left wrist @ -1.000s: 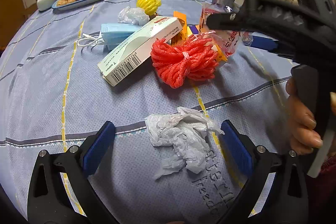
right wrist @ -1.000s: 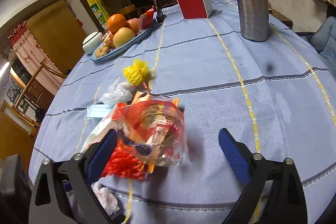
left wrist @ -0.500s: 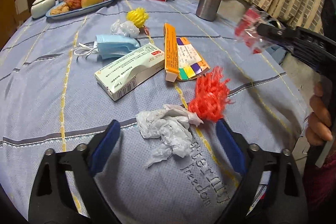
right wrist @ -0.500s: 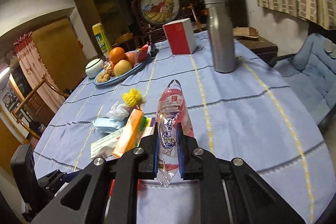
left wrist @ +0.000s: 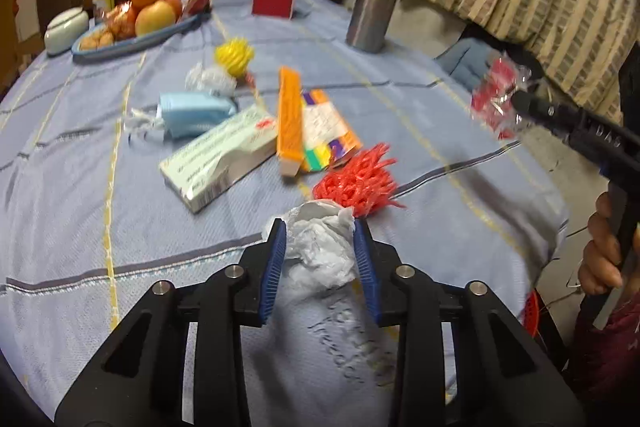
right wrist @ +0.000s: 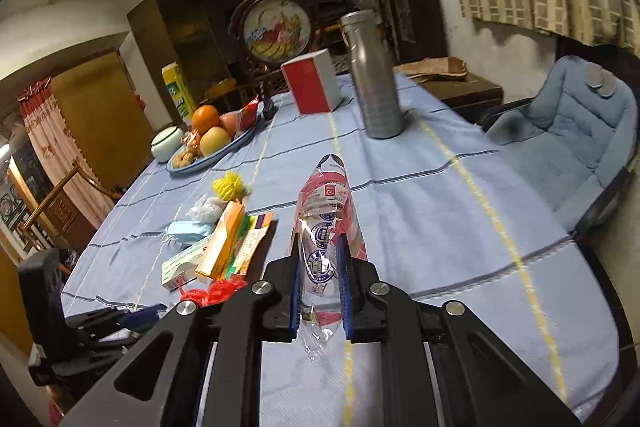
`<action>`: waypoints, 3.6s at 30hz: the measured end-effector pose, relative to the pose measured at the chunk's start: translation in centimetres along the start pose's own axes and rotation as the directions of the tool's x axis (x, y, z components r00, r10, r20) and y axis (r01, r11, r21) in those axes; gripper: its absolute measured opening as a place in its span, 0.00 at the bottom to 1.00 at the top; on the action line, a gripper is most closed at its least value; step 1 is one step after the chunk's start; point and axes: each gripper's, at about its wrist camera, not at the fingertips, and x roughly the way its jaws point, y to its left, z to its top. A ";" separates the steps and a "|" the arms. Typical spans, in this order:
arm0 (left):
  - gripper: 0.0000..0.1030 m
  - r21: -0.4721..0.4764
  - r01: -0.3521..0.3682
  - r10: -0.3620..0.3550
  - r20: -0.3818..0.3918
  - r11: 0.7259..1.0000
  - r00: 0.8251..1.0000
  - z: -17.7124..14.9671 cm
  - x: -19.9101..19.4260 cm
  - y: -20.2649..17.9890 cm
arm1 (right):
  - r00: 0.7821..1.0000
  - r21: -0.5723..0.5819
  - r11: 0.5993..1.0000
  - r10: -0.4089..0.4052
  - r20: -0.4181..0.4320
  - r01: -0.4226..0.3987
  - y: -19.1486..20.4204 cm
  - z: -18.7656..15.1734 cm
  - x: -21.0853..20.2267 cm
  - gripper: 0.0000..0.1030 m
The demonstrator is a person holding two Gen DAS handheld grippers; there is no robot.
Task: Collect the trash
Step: 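Carry the tissue and bottle to the red basket and open both tools, then move both tools back toward the table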
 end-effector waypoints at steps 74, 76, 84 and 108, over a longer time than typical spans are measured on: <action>0.89 0.430 0.219 -0.170 -0.150 0.876 0.974 -2.4 6.4 -27.4 | 0.935 0.321 0.881 -0.351 -0.051 0.348 -21.4 -15.4 -16.5 0.72; 0.90 0.405 0.204 -0.166 -0.127 0.892 0.978 -2.0 5.8 -26.2 | 0.938 0.296 0.892 -0.344 -0.044 0.341 -20.3 -14.8 -16.2 0.74; 0.93 0.270 0.077 -0.079 -0.001 0.960 0.997 0.1 3.3 -19.0 | 0.957 0.209 0.935 -0.287 -0.031 0.287 -15.8 -11.9 -14.1 0.81; 0.94 -0.143 -0.437 0.441 -0.001 0.888 0.898 2.1 0.6 7.3 | 0.972 -0.137 0.986 0.060 -0.229 -0.093 5.9 -5.5 2.9 0.86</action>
